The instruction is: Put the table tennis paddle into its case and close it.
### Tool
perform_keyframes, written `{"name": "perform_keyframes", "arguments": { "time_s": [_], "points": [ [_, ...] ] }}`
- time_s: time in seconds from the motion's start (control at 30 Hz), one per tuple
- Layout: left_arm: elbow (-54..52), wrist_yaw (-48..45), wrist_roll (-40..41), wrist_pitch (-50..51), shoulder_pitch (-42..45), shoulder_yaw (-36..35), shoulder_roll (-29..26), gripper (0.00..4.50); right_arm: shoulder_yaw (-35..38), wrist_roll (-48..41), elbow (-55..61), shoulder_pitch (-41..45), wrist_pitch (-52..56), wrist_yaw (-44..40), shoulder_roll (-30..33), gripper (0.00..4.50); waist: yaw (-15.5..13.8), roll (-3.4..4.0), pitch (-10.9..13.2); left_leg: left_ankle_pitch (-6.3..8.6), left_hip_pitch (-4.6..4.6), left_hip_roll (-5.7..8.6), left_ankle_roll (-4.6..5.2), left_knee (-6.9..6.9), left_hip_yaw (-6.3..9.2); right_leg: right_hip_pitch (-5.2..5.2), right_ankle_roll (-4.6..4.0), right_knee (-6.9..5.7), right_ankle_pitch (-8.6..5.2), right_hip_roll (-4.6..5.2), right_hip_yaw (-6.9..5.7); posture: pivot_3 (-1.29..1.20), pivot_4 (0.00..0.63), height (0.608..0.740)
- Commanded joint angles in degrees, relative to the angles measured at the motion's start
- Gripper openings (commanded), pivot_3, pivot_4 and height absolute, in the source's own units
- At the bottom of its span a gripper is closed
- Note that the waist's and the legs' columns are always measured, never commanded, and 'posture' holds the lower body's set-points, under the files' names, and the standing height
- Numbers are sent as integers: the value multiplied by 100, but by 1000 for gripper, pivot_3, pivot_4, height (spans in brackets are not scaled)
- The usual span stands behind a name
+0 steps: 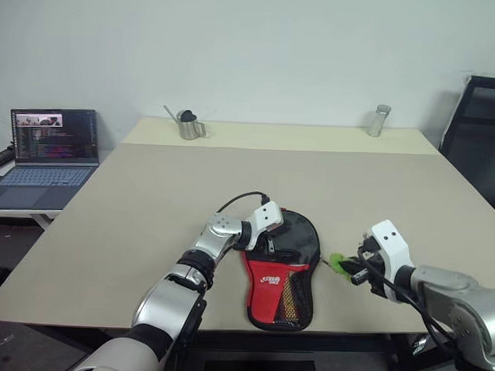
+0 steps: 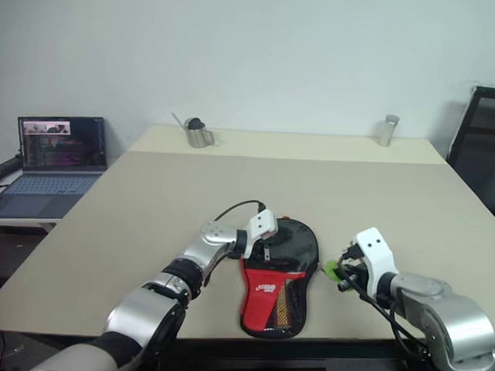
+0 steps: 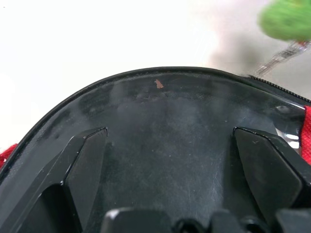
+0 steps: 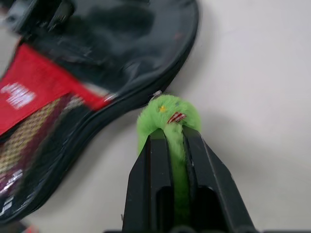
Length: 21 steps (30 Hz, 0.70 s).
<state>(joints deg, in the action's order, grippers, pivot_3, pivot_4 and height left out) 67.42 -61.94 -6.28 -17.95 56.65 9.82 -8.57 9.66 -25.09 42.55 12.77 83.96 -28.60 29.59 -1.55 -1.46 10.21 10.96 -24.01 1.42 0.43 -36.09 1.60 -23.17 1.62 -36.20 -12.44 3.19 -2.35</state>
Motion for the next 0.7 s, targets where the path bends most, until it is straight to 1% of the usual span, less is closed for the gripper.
{"name": "perform_keyframes", "arguments": {
  "time_s": [0.03,0.13,0.33,0.6,0.7],
  "points": [
    [395,-123,-468,130,-288,442,95,4500,371,-304,578,-200,454,-62,33,19,-1,2,-6,2,-2,0,1,0,0,1,2,7,1,0,0,0,150,740],
    [409,-118,-490,131,-268,445,144,4500,581,-560,872,-352,785,-197,59,19,-27,2,-18,11,-7,3,10,-1,0,3,4,18,2,0,-2,0,150,740],
    [419,-121,-525,130,-267,427,201,4500,857,-1122,1204,-900,854,-424,267,19,-107,4,-44,27,-10,13,14,-1,0,4,28,21,-15,0,-1,0,150,740],
    [411,-130,-509,137,-300,463,200,4500,907,-1692,1540,-1626,854,-490,387,19,-150,7,-102,51,-11,22,29,-3,-4,6,47,23,-33,1,3,0,150,740],
    [409,-127,-509,143,-304,466,196,4500,933,-1780,1552,-1674,853,-446,359,19,-151,8,-110,57,-11,23,31,-3,-4,7,49,23,-38,2,3,0,150,740]
  ]
}}
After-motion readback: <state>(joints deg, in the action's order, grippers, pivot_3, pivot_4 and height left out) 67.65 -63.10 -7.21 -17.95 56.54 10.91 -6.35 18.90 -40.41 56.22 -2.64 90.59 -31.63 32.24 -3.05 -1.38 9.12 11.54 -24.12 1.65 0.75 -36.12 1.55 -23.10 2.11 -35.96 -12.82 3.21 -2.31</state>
